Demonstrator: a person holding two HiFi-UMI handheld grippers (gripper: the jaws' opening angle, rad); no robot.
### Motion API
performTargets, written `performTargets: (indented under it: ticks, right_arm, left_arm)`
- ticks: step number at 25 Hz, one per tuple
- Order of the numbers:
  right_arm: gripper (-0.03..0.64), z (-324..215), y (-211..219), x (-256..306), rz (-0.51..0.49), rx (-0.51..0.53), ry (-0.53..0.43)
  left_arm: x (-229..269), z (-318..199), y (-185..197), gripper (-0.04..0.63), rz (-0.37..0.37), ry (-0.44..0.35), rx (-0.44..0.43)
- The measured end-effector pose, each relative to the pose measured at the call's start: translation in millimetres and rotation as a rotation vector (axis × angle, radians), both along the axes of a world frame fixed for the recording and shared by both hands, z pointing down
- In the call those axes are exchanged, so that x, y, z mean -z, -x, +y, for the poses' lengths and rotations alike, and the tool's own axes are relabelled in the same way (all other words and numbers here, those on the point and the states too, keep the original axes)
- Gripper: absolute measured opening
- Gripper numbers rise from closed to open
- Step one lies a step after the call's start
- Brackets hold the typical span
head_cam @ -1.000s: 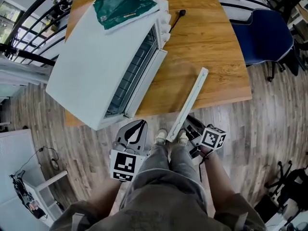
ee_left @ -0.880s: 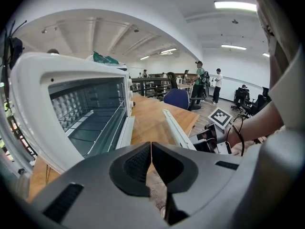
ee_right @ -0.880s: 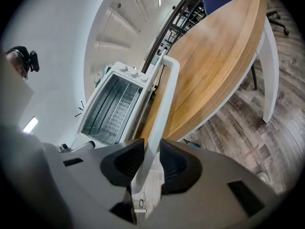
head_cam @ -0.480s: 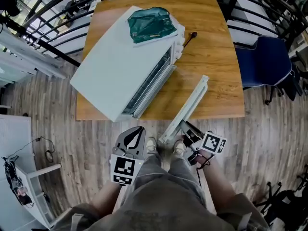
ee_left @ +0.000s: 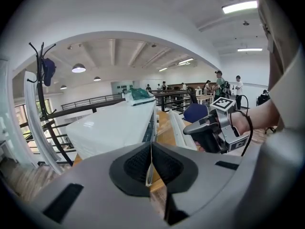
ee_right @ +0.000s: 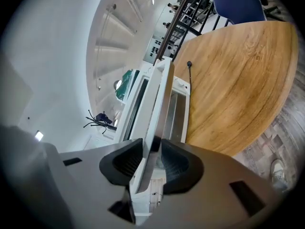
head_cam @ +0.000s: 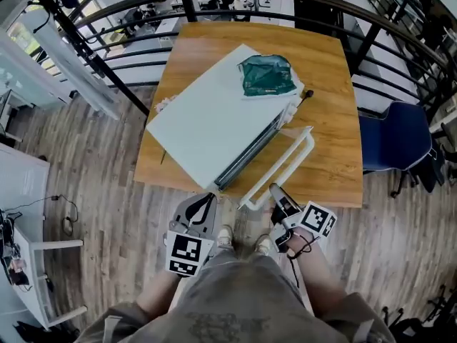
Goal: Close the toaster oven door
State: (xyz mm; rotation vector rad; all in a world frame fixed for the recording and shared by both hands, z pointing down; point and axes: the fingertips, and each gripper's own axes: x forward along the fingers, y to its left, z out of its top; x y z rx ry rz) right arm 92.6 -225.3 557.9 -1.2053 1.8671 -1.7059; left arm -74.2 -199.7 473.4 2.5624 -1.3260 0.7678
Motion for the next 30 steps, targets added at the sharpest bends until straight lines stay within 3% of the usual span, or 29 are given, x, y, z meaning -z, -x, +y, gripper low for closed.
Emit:
performTargets:
  ticks: [6, 11, 15, 20, 24, 30]
  right_arm:
    - [0.150, -46, 35, 28, 0.001, 0.039, -0.063]
    - [0.153, -70, 58, 39, 0.030, 0.072, -0.060]
    - [0.155, -70, 58, 40, 0.024, 0.078, -0.044]
    - [0.153, -64, 52, 45, 0.118, 0.101, -0.061]
    - [0.115, -59, 38, 85, 0.149, 0.089, -0.178]
    - [0.085, -53, 4, 195, 0.214, 0.059, -0.454]
  left_arm:
    - [10, -7, 31, 0.021, 0.003, -0.024, 0.059]
    - [16, -6, 56, 0.021, 0.011, -0.027, 0.107]
    - [21, -4, 64, 0.021, 0.022, -0.038, 0.137]
    - [34, -9, 63, 0.021, 0.036, -0.071, 0.125]
    - [54, -19, 58, 0.021, 0.043, -0.121, 0.101]
    - [111, -45, 44, 0.021, 0.103, -0.235, 0.056]
